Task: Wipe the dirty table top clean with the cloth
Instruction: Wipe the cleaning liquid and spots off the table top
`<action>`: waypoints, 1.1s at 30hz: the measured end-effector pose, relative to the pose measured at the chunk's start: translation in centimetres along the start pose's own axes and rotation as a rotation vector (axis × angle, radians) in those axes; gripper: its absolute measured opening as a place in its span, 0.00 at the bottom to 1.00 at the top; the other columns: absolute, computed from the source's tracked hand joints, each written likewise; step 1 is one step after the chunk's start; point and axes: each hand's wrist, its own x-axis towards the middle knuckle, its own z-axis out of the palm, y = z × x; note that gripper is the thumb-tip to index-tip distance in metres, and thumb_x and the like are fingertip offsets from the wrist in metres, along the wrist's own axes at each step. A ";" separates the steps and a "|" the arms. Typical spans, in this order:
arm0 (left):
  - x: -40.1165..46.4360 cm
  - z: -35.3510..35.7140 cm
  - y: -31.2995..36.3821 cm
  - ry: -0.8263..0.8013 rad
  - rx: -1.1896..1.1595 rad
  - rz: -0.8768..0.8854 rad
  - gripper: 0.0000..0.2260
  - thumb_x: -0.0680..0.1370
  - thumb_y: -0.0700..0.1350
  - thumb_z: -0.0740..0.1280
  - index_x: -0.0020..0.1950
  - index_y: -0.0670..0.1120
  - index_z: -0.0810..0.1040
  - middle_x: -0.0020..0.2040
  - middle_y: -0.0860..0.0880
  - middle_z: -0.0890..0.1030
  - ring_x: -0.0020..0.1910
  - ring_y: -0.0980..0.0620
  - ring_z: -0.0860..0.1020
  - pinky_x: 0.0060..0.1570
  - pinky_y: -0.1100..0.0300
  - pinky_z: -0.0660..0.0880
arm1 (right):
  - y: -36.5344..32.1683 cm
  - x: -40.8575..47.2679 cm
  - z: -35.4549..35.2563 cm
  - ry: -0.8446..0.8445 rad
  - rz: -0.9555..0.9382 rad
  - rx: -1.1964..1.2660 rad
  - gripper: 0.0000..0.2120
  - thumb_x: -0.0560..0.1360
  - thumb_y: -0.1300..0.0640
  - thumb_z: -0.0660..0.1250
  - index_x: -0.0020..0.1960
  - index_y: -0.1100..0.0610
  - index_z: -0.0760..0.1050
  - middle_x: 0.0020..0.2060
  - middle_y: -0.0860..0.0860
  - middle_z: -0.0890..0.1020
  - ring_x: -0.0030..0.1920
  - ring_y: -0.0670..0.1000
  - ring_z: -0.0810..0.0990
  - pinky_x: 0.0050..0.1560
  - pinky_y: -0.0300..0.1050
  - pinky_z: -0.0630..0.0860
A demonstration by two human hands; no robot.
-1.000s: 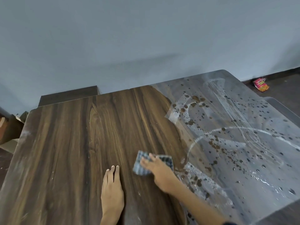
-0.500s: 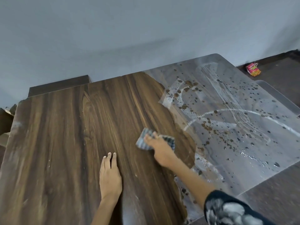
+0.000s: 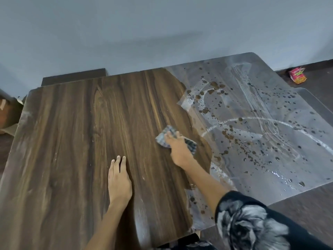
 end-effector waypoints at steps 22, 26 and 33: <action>-5.6 1.6 2.4 0.046 -0.046 -0.134 0.21 0.78 0.33 0.54 0.72 0.39 0.62 0.74 0.42 0.61 0.74 0.43 0.55 0.73 0.50 0.52 | 1.7 -15.0 3.6 -0.363 -0.522 -0.004 0.42 0.69 0.81 0.51 0.75 0.49 0.54 0.76 0.48 0.51 0.76 0.53 0.44 0.74 0.54 0.54; -6.8 1.6 2.9 0.055 -0.031 -0.138 0.20 0.79 0.34 0.53 0.72 0.39 0.62 0.74 0.43 0.62 0.74 0.44 0.57 0.73 0.49 0.53 | 9.4 -18.8 1.3 -0.399 -0.488 0.005 0.36 0.76 0.73 0.54 0.72 0.37 0.54 0.72 0.35 0.49 0.72 0.42 0.44 0.74 0.50 0.46; -8.8 2.0 4.3 0.055 -0.037 -0.201 0.20 0.80 0.35 0.52 0.73 0.40 0.61 0.74 0.44 0.61 0.75 0.45 0.55 0.74 0.51 0.52 | 7.0 -10.9 0.1 -0.095 -0.169 0.058 0.38 0.70 0.78 0.54 0.74 0.50 0.56 0.75 0.47 0.56 0.76 0.54 0.48 0.75 0.46 0.45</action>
